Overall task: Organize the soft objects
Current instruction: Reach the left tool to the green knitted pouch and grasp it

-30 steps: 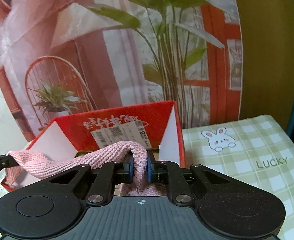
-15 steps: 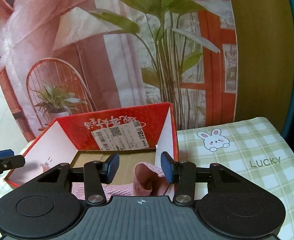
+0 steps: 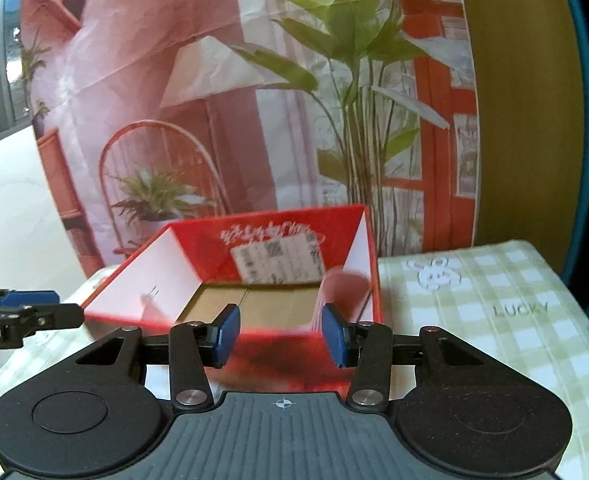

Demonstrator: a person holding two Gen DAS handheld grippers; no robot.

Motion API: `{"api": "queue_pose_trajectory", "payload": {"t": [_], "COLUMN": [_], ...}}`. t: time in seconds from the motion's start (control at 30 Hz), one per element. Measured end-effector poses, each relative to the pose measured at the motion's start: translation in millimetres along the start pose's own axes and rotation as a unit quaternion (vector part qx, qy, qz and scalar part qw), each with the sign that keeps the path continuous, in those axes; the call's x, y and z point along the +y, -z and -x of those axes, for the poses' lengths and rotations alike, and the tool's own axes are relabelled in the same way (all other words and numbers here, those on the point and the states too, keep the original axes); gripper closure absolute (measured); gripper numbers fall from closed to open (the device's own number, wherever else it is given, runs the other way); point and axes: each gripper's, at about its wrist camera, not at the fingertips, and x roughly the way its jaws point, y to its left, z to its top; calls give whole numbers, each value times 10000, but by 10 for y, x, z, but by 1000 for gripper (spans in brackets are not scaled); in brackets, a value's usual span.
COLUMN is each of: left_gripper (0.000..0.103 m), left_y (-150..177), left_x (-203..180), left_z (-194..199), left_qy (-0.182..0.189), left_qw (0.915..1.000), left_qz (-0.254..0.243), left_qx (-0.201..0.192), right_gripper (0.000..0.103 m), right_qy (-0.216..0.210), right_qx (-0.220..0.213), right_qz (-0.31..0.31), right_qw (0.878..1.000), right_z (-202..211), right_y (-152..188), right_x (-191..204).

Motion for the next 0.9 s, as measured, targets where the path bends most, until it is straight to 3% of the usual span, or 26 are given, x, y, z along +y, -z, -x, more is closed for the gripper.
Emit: {"api": "queue_pose_trajectory", "payload": {"t": [0.27, 0.47, 0.67, 0.9], "left_gripper": [47, 47, 47, 49], "left_y": [395, 491, 527, 556], "left_x": [-165, -291, -346, -420], "left_z": [87, 36, -64, -207], "left_qy": [281, 526, 734, 1273], "left_qw": [9991, 9977, 9957, 9884], "left_qz": [119, 130, 187, 416], "left_qx": [295, 413, 537, 715], "right_gripper": [60, 60, 60, 60], "right_qy": [30, 16, -67, -213], "right_qx": [49, 167, 301, 294], "right_qz": [134, 362, 822, 1212], "right_qw": [9999, 9992, 9961, 9920], "right_z": [355, 478, 460, 392], "right_y": [571, 968, 1119, 1123], "right_x": [110, 211, 314, 383]}}
